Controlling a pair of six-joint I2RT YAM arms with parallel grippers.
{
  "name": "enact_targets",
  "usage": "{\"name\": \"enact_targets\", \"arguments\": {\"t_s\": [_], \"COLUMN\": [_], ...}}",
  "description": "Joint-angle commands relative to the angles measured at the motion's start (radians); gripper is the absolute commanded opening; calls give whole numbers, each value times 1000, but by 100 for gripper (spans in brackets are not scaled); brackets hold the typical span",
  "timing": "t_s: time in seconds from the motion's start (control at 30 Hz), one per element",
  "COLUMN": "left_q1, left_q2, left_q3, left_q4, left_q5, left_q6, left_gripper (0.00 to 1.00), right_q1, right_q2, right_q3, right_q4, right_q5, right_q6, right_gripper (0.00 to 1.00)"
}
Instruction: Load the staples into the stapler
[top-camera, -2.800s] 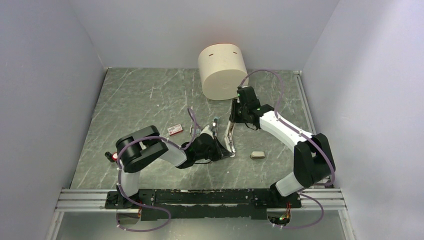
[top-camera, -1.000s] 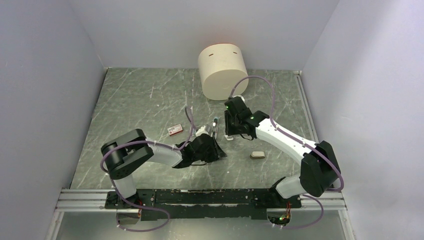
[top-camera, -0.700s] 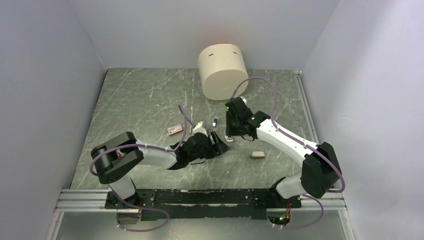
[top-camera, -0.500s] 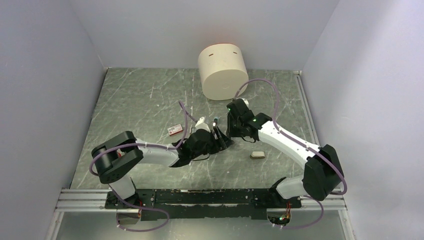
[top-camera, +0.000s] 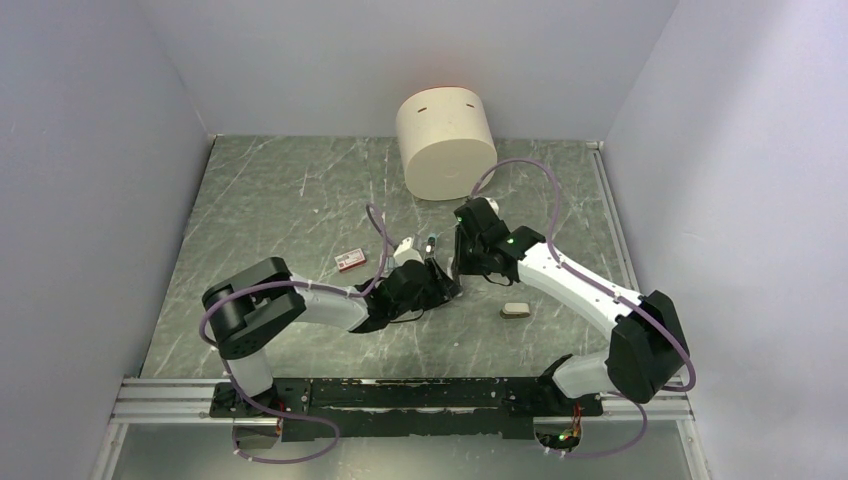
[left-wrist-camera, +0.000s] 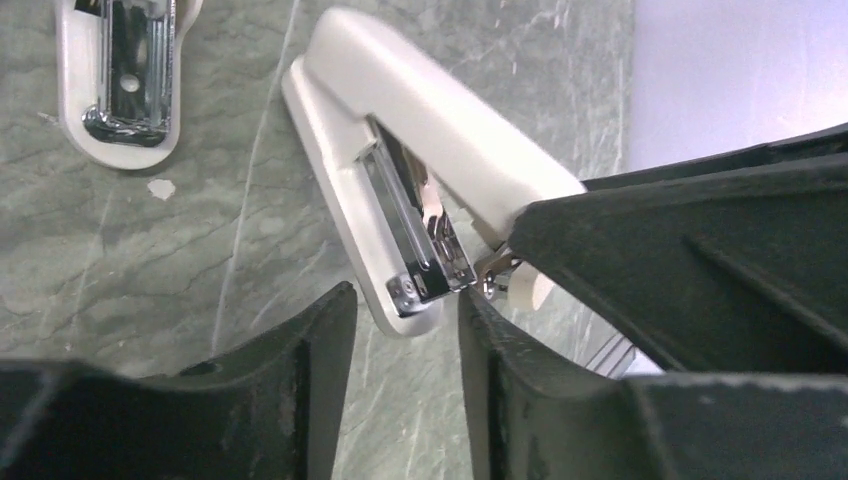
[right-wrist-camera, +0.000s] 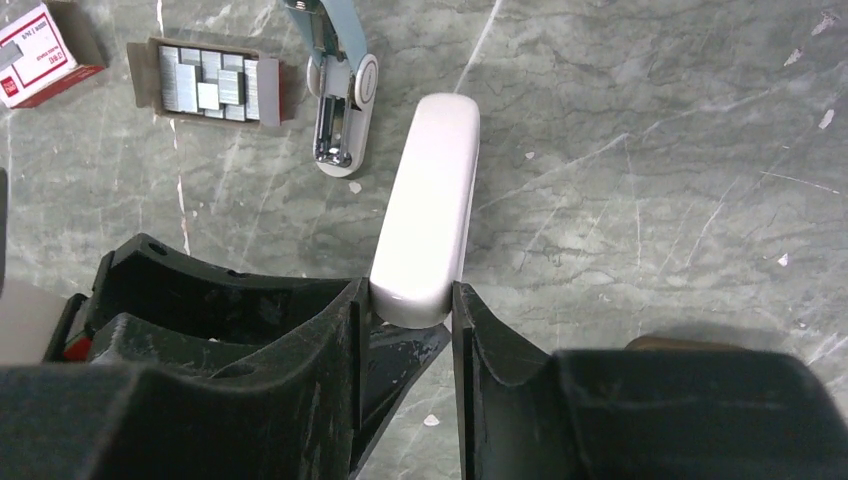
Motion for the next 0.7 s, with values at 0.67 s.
{"name": "enact_targets", "arguments": {"t_s": [0.67], "left_q1": [-12], "left_q2": [-30], "left_q3": [-81], "left_q4": [64], "left_q5": [-13], "left_q6": [33], "left_gripper": [50], "right_q1": [1], "right_q2": [116], "right_q3": [174], "right_q4": [-65], "right_q5": [70], "right_q6": [-73], "right_gripper": [16]}}
